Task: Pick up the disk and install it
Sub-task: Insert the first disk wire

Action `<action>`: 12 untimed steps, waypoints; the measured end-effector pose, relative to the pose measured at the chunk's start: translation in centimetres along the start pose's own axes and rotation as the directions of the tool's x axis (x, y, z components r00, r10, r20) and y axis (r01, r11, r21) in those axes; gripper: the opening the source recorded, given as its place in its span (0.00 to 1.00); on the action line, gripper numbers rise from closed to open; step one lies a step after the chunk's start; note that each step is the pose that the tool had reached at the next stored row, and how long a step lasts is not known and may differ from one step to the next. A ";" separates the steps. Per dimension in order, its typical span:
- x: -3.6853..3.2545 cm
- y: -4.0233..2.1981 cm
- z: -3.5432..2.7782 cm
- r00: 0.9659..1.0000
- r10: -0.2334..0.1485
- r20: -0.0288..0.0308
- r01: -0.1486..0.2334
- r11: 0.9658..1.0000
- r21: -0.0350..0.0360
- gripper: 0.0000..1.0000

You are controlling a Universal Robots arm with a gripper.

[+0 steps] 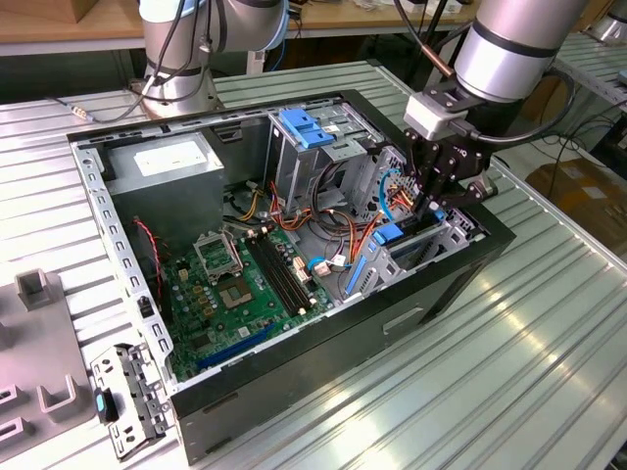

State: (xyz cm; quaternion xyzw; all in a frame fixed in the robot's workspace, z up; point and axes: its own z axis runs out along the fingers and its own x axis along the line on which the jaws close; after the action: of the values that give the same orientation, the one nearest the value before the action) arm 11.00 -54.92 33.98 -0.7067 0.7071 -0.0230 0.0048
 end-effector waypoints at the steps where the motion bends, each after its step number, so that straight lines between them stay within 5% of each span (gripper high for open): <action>1: 0.00 0.00 0.02 1.000 0.000 0.000 0.000 1.000 0.000 0.17; 9: 0.00 0.00 0.00 1.000 0.000 0.001 0.000 1.000 0.000 0.18; 12: 0.02 -0.03 -0.69 1.000 0.000 0.000 0.000 1.000 0.000 0.24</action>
State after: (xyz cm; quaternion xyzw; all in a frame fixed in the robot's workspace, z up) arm 11.00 -54.92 34.67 -0.7067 0.7071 -0.0229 0.0049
